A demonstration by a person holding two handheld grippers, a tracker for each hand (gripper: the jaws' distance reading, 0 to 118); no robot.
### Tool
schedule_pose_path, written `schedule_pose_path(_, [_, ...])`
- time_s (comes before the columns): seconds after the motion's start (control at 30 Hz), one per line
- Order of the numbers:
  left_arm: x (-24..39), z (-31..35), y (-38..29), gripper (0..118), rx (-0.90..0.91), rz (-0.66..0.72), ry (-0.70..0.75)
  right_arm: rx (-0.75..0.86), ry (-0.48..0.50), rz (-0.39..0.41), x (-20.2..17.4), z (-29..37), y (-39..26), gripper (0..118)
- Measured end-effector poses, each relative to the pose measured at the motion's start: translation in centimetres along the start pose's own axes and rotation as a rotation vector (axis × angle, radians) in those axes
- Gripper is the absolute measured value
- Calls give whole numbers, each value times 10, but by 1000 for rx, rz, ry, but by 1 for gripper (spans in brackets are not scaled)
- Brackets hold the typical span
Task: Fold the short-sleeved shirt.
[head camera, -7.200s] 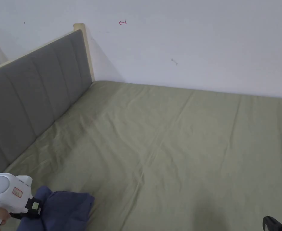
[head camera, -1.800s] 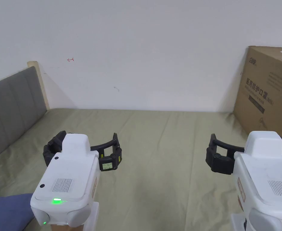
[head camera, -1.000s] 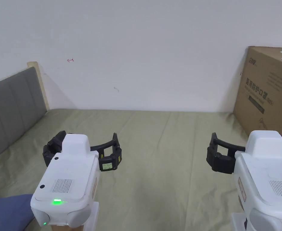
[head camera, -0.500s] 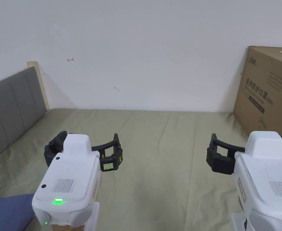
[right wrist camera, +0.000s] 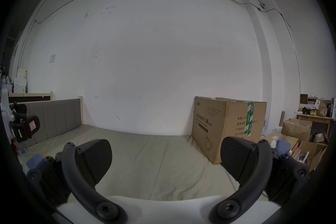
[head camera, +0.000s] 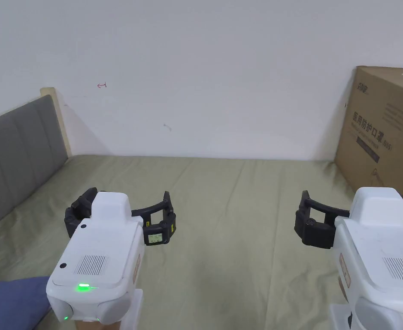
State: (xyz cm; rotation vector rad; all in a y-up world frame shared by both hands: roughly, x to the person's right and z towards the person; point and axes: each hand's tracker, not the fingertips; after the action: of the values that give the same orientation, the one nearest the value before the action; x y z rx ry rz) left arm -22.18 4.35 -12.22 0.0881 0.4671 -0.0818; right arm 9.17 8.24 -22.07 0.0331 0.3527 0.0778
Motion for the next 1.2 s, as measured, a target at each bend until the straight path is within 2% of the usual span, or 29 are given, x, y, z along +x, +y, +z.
schedule_pose_path(0.07, [-1,0,0,118,-3,5,-5,-38,-1,-46,1,-3,0,117])
schedule_pose_path(0.17, [-1,0,0,118,-3,12,-7,-105,-75,-163,0,-7,-2,117])
schedule_pose_path(0.3, [-1,-1,0,118,-6,17,-8,-348,-106,-337,8,-24,-1,117])
schedule_pose_path(0.4, [-3,-2,-1,118,-7,20,-11,-470,-89,-414,14,-36,-4,116])
schedule_pose_path(0.5, [-3,-2,-1,118,-8,16,-9,-588,-119,-392,13,-43,-2,116])
schedule_pose_path(0.6, [-4,-3,-2,118,-8,17,-6,-645,-87,-357,9,-47,-3,116])
schedule_pose_path(0.67, [-4,-3,-1,118,-8,20,-3,-623,-91,-349,6,-46,-4,116])
schedule_pose_path(0.77, [-4,-3,-2,118,-6,20,-4,-604,-78,-280,0,-47,-4,116])
schedule_pose_path(0.9, [-4,-3,-1,118,-5,23,-3,-574,-55,-243,-5,-44,-5,116])
schedule_pose_path(1.1, [-4,-3,-1,118,-3,22,-4,-578,-50,-250,-4,-44,-4,116])
schedule_pose_path(1.2, [-4,-3,-2,118,-3,22,-4,-498,-46,-240,-2,-40,-3,116])
